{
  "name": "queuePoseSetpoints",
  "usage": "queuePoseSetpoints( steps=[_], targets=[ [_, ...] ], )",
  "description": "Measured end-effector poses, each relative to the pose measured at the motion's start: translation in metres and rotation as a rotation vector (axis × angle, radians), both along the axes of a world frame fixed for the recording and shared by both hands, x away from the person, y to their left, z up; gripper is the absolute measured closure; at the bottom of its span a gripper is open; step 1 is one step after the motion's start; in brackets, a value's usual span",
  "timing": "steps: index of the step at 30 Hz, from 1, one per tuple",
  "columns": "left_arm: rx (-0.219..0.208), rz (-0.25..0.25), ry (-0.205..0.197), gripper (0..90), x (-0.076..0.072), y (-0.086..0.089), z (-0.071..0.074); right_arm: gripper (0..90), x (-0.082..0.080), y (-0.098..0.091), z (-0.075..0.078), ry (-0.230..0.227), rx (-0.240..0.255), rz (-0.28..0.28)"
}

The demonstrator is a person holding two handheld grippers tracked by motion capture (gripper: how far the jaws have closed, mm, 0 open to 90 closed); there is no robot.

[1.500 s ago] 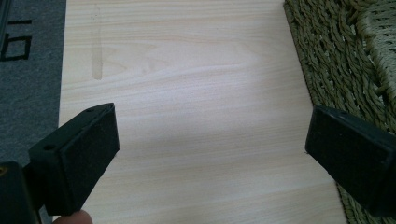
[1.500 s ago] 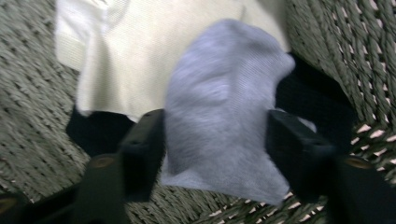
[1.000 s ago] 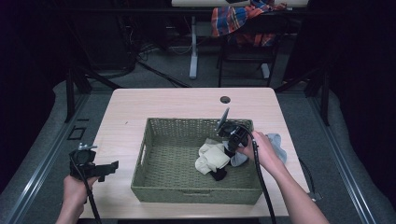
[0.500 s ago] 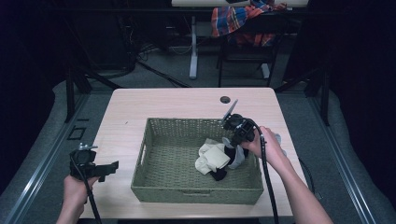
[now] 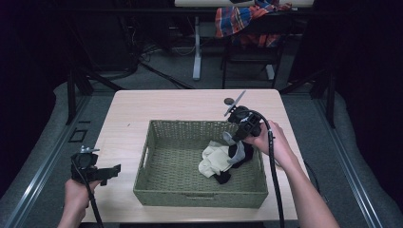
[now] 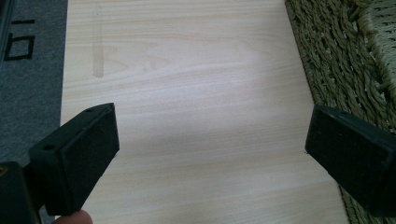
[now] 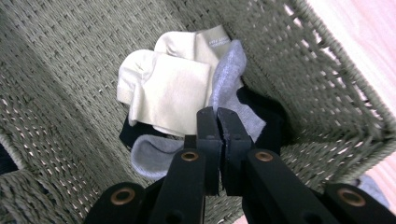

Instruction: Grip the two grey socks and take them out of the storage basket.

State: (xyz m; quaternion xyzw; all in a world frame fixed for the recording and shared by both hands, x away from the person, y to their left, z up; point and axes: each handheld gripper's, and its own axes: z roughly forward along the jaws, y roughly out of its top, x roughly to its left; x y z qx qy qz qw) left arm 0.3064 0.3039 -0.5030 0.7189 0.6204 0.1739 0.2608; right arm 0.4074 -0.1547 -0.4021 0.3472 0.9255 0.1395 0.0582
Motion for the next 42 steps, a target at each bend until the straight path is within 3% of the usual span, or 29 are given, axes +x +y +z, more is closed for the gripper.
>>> queuePoseSetpoints(
  steps=[8, 26, 36, 42],
  targets=[
    [-0.006, 0.005, -0.004, 2.9, -0.001, 0.002, 0.0, 88.7, 0.004, -0.002, 0.01, -0.004, 0.011, -0.008],
    [-0.007, -0.002, -0.004, 2.9, -0.001, 0.001, 0.0, 88.6, 0.011, -0.008, 0.056, -0.054, 0.023, -0.029],
    [-0.005, 0.001, -0.005, 2.9, -0.001, 0.001, 0.0, 88.6, 0.008, -0.03, 0.081, -0.088, 0.007, -0.064],
    [-0.005, -0.001, -0.005, 2.9, -0.001, 0.001, 0.0, 88.6, 0.002, -0.05, 0.088, -0.107, 0.003, -0.111]
  ],
)
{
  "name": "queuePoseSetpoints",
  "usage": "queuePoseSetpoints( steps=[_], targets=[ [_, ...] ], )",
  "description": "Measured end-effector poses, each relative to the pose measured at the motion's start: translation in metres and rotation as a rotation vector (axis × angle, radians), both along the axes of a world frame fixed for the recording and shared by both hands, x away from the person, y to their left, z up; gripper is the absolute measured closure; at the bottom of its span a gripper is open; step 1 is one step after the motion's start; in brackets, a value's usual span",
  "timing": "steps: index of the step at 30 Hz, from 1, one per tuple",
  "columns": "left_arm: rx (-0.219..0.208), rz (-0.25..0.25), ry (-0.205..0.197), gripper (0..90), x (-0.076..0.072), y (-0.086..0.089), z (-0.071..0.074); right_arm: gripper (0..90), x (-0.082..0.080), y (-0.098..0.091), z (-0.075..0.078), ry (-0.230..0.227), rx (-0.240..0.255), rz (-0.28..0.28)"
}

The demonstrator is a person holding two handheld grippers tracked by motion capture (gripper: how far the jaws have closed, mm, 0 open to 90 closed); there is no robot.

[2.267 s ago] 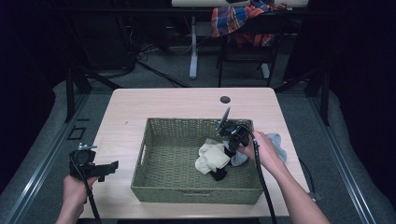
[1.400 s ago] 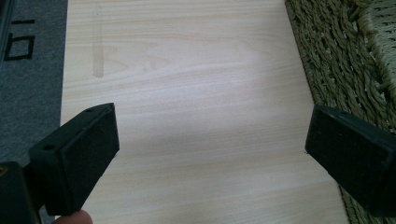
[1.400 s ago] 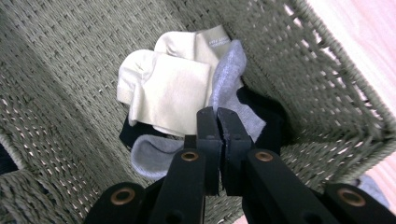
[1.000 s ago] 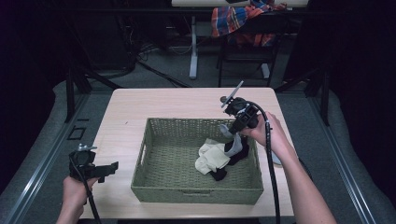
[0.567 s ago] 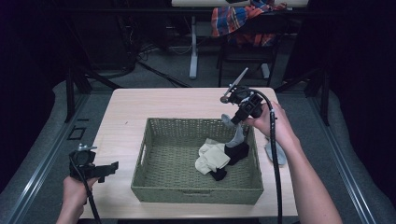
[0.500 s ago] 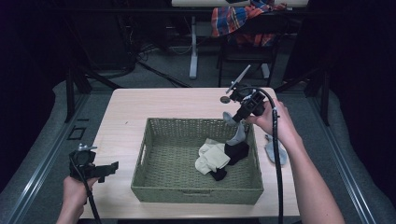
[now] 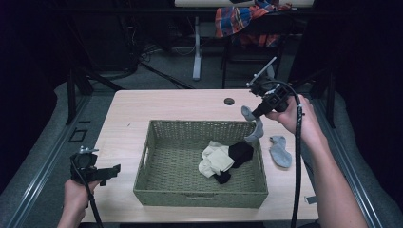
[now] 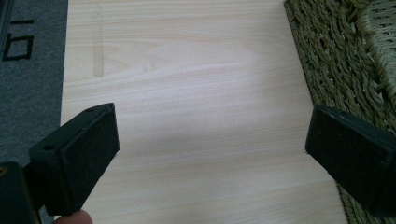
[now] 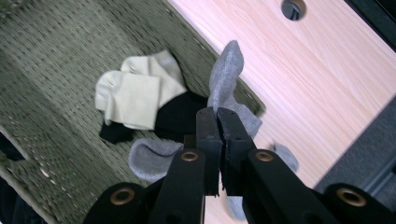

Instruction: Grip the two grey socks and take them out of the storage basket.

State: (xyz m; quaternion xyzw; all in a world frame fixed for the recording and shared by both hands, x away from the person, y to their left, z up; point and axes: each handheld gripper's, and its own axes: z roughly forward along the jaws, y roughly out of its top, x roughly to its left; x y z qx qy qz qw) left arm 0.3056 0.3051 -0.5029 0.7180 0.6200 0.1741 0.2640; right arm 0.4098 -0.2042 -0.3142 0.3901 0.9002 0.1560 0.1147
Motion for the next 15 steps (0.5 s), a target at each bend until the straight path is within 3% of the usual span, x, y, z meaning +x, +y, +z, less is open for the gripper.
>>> queuePoseSetpoints(
  steps=[4, 10, 15],
  targets=[
    [-0.001, 0.0, 0.001, 2.9, 0.0, 0.0, 0.0, 88.6, -0.003, -0.015, 0.001, -0.005, 0.001, -0.03],
    [0.001, 0.003, 0.002, 2.9, 0.0, 0.0, 0.0, 88.6, -0.005, -0.039, 0.002, -0.001, -0.036, -0.068],
    [0.001, 0.008, 0.001, 2.9, -0.001, 0.0, 0.0, 88.6, -0.006, -0.058, -0.004, -0.011, -0.031, -0.125]
  ],
)
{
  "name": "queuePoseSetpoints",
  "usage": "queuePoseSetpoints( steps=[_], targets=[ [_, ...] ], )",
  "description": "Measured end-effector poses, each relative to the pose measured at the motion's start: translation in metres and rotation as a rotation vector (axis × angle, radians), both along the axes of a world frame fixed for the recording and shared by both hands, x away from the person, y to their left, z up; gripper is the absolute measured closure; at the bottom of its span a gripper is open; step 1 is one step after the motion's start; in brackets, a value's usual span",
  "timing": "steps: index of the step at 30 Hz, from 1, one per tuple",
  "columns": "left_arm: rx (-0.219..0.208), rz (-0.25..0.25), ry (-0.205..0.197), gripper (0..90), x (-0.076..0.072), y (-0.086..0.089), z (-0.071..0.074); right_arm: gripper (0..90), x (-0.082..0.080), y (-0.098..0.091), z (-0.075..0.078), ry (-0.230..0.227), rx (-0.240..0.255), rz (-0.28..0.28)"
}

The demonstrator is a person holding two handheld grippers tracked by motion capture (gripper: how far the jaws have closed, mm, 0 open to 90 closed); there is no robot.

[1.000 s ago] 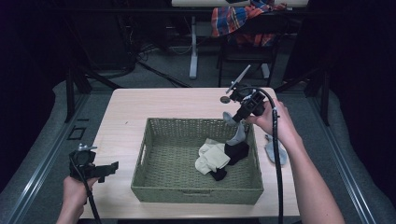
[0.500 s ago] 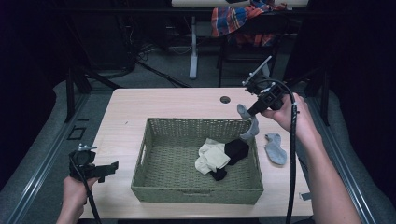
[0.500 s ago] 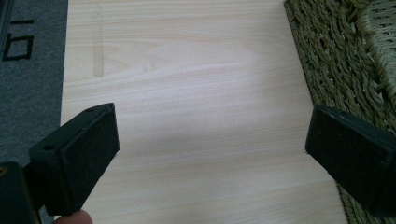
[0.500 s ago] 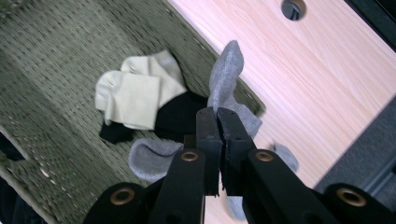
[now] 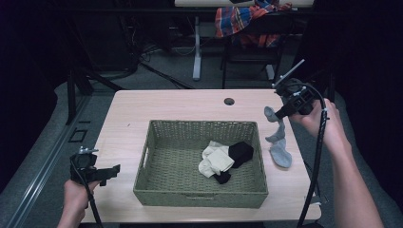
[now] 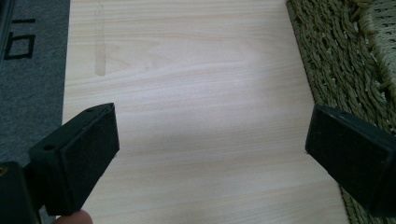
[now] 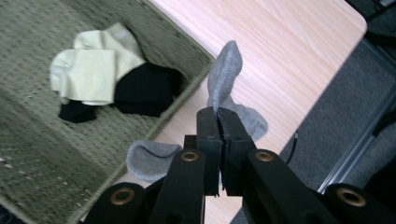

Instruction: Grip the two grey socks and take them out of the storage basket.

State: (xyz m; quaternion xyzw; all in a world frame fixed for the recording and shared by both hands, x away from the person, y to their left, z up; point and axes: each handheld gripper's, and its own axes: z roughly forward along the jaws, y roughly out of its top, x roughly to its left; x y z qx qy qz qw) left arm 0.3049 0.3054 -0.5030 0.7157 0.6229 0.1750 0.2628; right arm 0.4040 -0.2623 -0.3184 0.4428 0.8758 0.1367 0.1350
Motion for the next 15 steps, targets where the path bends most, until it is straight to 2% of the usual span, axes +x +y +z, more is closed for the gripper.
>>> queuePoseSetpoints(
  steps=[1, 2, 10, 12, 15],
  targets=[
    [0.0, 0.0, 0.0, 2.9, 0.0, 0.0, 0.0, 88.6, 0.0, -0.004, -0.002, -0.004, -0.001, -0.008],
    [0.001, 0.001, 0.001, 2.9, 0.0, 0.0, 0.0, 88.6, 0.0, -0.011, -0.006, -0.009, 0.021, -0.027],
    [0.007, 0.002, 0.003, 2.8, 0.001, 0.0, -0.001, 88.6, 0.001, -0.031, -0.029, -0.007, 0.021, -0.095],
    [0.007, 0.009, 0.004, 2.8, 0.0, 0.001, -0.001, 88.6, 0.001, -0.035, -0.034, -0.005, 0.043, -0.095],
    [0.007, 0.01, 0.004, 2.9, 0.001, 0.001, -0.001, 88.6, 0.003, -0.038, -0.048, 0.009, 0.04, -0.108]
  ],
)
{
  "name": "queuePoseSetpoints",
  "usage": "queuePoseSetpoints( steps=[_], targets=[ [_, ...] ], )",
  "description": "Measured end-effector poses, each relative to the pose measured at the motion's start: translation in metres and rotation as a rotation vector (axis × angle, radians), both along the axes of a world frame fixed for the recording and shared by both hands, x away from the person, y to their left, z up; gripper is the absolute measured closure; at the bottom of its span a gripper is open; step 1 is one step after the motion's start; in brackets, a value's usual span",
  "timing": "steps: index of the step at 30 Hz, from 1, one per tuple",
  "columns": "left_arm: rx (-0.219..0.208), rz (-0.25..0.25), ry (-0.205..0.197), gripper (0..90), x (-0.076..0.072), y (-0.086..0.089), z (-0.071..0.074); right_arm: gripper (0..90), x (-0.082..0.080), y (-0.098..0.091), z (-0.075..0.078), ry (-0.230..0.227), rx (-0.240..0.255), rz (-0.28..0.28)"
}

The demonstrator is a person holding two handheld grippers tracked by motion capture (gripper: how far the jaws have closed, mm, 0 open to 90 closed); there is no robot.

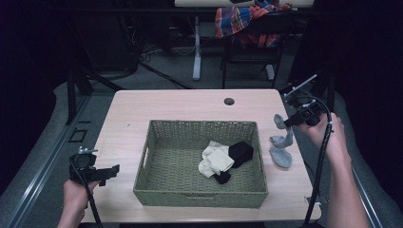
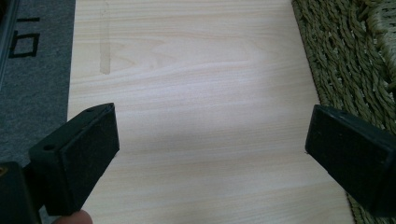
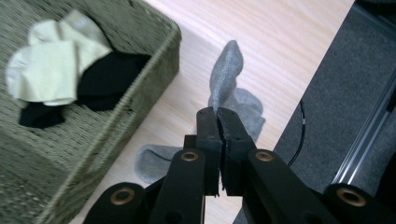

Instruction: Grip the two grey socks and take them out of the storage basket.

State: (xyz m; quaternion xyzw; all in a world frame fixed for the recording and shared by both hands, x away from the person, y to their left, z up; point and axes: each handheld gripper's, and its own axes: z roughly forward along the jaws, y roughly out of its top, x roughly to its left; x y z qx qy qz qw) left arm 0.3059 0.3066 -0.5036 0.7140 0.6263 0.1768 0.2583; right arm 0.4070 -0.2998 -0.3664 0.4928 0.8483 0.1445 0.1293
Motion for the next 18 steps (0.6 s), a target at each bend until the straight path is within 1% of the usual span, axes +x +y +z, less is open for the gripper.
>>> queuePoseSetpoints(
  steps=[1, 2, 4, 5, 6, 7, 8, 9, 11, 13, 14, 15, 16, 17, 18],
  targets=[
    [0.002, -0.002, 0.001, 2.9, 0.001, -0.001, 0.0, 88.6, 0.003, -0.001, -0.011, 0.018, -0.026, -0.009],
    [0.004, -0.004, 0.001, 2.9, 0.002, -0.002, 0.0, 88.6, 0.005, -0.001, -0.015, 0.027, -0.04, -0.011],
    [0.005, -0.012, 0.002, 2.9, 0.004, -0.004, 0.0, 88.6, 0.008, -0.001, -0.025, 0.041, -0.043, -0.013],
    [0.007, -0.014, 0.004, 2.9, 0.004, -0.005, -0.001, 88.6, 0.008, -0.001, -0.025, 0.041, -0.043, -0.013],
    [0.007, -0.016, 0.007, 2.9, 0.005, -0.005, -0.001, 88.5, 0.009, -0.001, -0.029, 0.045, -0.039, -0.014],
    [0.007, -0.016, 0.007, 2.9, 0.006, -0.005, -0.001, 88.5, 0.012, -0.001, -0.039, 0.053, -0.056, -0.015],
    [0.007, -0.016, 0.007, 2.9, 0.006, -0.005, -0.001, 88.5, 0.013, -0.002, -0.043, 0.064, -0.056, -0.018],
    [0.005, -0.018, 0.009, 2.9, 0.006, -0.004, -0.001, 88.5, 0.013, -0.002, -0.043, 0.064, -0.056, -0.018],
    [0.005, -0.015, 0.003, 2.8, 0.005, -0.003, -0.001, 88.5, 0.015, -0.003, -0.052, 0.065, -0.059, -0.029],
    [-0.001, -0.011, 0.004, 2.9, 0.004, -0.002, -0.001, 88.5, 0.018, -0.004, -0.058, 0.075, -0.055, -0.023],
    [0.001, -0.01, 0.0, 2.9, 0.004, -0.001, -0.001, 88.5, 0.019, -0.004, -0.063, 0.067, -0.052, -0.033],
    [0.002, -0.013, -0.002, 2.9, 0.004, -0.002, 0.0, 88.5, 0.02, -0.004, -0.066, 0.07, -0.05, -0.031],
    [0.002, -0.013, -0.002, 2.9, 0.004, -0.002, 0.0, 88.5, 0.02, -0.004, -0.066, 0.07, -0.05, -0.031],
    [0.003, -0.017, -0.001, 2.9, 0.004, -0.002, 0.0, 88.5, 0.021, -0.004, -0.072, 0.072, -0.045, -0.033],
    [0.0, -0.02, 0.001, 2.9, 0.004, -0.002, 0.0, 88.5, 0.021, -0.004, -0.072, 0.072, -0.045, -0.033]
  ],
)
